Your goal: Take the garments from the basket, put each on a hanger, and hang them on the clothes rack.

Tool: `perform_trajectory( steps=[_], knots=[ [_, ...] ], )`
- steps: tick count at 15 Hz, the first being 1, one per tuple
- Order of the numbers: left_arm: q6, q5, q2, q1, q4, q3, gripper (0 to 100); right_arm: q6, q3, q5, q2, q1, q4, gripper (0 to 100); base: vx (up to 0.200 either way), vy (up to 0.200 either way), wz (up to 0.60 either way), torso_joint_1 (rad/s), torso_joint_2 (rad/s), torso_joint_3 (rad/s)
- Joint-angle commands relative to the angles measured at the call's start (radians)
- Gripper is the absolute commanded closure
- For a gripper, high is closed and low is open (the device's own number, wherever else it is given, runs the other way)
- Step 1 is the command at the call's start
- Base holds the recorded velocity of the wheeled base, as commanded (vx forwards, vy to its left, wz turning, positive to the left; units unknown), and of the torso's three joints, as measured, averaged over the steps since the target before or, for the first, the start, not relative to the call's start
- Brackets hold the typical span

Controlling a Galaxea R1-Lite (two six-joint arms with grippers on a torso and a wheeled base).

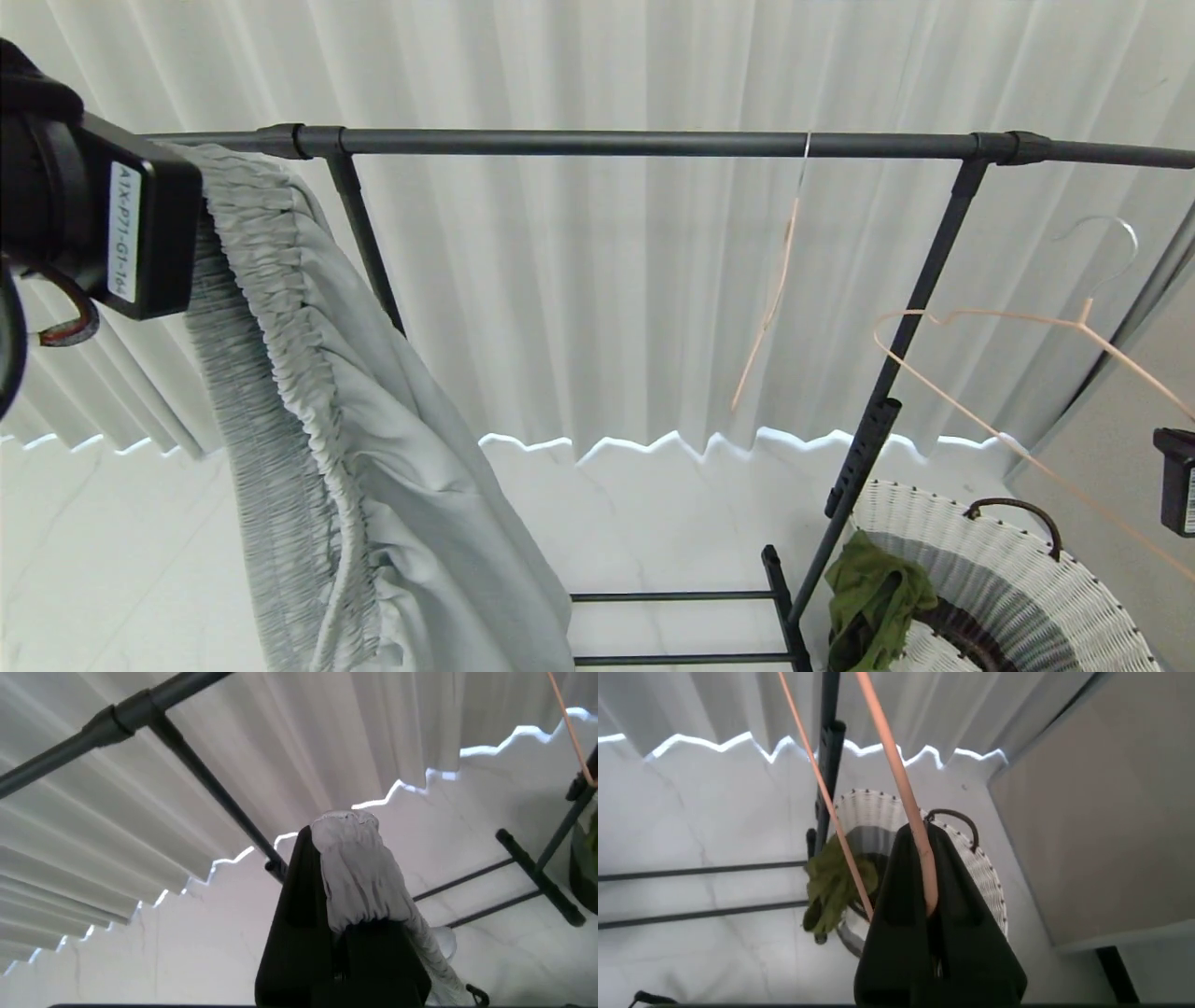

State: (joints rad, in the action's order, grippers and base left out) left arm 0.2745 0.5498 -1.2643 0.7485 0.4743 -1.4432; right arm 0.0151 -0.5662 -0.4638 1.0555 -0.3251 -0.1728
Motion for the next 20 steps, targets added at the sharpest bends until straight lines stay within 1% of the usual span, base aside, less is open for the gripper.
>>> perform_trajectory(
  steps=[1,3,4,5,9,11,12,14,16,17,18,20],
  knots=[
    [0.0,0.001,-0.001,0.0,0.0,0.01,100,0.0,0.002,-0.001,-0.049,-0.023,-0.001,100,-0.2,0.0,0.0,-0.002,0.0,0.002],
    [0.0,0.001,0.0,0.0,0.0,0.026,100,-0.001,0.0,0.001,-0.069,-0.068,-0.001,100,-0.2,0.0,0.0,0.002,0.0,0.002],
    [-0.001,-0.001,0.0,0.0,0.0,0.032,100,-0.001,-0.001,-0.001,-0.075,-0.104,-0.002,100,-0.2,0.0,0.0,0.002,0.0,-0.002],
    [-0.001,0.001,0.0,0.0,0.0,0.033,100,-0.001,-0.001,-0.001,-0.083,-0.129,-0.002,100,0.0,0.0,0.0,0.0,0.0,0.0],
    [0.0,0.001,0.009,0.0,0.0,0.092,100,-0.001,-0.009,-0.003,-0.117,-0.339,-0.005,100,0.0,0.0,0.0,0.0,0.0,0.0],
    [0.0,0.007,0.008,0.0,0.0,0.115,100,-0.001,-0.038,-0.004,-0.117,-0.442,-0.007,100,0.0,0.0,0.0,0.0,0.0,0.0],
    [0.0,0.022,0.003,0.0,0.0,0.115,100,0.0,-0.054,-0.004,-0.112,-0.482,-0.007,100,0.0,0.0,0.0,0.0,0.0,0.0],
    [0.0,0.042,-0.003,0.0,0.0,0.116,100,0.002,-0.077,-0.004,-0.098,-0.542,-0.007,100,0.0,0.0,0.0,0.0,0.0,0.0],
    [-0.009,0.044,-0.007,0.0,0.0,0.126,100,-0.004,-0.089,-0.001,-0.071,-0.601,-0.007,100,0.0,0.0,0.0,0.0,0.0,0.0],
    [-0.012,0.044,-0.01,0.0,-0.002,0.13,100,-0.009,-0.089,0.001,-0.062,-0.617,-0.008,100,0.0,0.0,0.0,0.0,0.0,0.0],
    [-0.046,0.045,-0.018,0.0,0.0,0.159,100,-0.05,-0.084,0.014,-0.028,-0.698,-0.008,100,0.0,0.0,0.0,0.0,0.0,0.0],
    [-0.081,0.065,-0.043,0.0,0.0,0.201,100,-0.141,-0.09,0.031,0.023,-0.859,-0.01,100,0.0,0.0,0.0,0.0,0.0,0.0]
  ],
)
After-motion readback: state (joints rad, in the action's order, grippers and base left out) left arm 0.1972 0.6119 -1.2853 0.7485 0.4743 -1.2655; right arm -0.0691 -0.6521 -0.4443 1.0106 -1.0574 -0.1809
